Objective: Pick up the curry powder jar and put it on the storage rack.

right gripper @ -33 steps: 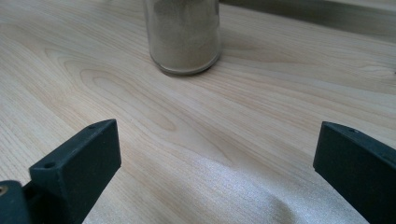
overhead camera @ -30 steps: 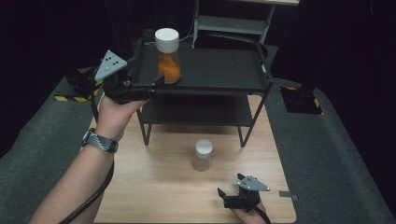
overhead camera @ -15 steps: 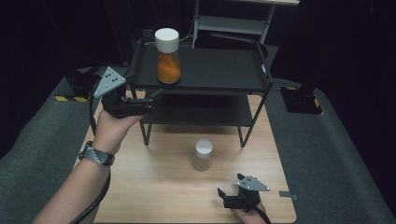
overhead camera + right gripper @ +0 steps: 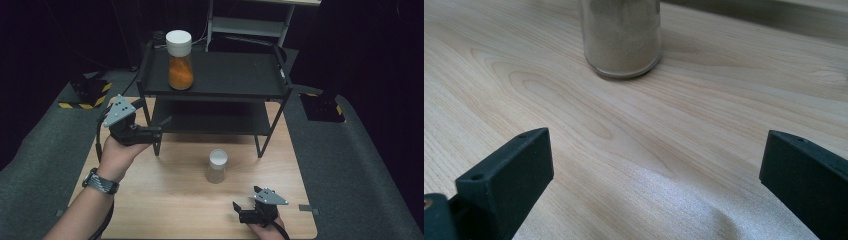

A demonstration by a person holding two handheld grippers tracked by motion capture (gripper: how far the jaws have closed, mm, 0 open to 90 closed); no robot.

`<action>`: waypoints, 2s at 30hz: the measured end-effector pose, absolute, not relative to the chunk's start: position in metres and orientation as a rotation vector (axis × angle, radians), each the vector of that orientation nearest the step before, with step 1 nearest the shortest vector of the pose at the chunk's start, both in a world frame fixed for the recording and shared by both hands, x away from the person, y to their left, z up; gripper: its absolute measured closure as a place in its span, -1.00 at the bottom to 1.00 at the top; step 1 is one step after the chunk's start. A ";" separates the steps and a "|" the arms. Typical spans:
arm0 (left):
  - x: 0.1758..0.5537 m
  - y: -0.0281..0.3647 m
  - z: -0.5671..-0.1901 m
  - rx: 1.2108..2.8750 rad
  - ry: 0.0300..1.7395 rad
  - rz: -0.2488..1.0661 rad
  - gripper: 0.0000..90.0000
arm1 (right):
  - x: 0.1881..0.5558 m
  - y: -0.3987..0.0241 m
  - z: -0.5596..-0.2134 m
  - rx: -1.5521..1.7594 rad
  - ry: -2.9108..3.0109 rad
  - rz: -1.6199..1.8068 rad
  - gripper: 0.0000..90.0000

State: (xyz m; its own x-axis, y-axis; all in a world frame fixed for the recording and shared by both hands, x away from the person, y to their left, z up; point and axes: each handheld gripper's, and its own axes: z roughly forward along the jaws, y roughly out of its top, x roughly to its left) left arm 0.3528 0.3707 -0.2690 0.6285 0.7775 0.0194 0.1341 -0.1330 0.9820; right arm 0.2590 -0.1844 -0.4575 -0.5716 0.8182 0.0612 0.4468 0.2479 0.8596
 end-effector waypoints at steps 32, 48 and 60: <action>0.310 0.393 -0.382 1.781 0.837 0.618 -0.95 | 0.257 -0.182 -0.457 1.158 2.117 1.248 -1.00; 0.285 0.403 -0.432 1.777 0.894 0.606 -0.97 | 0.257 -0.182 -0.458 1.162 2.113 1.248 -1.00; 0.270 0.409 -0.460 1.735 0.902 0.606 -0.97 | 0.257 -0.182 -0.457 1.173 2.111 1.245 -1.00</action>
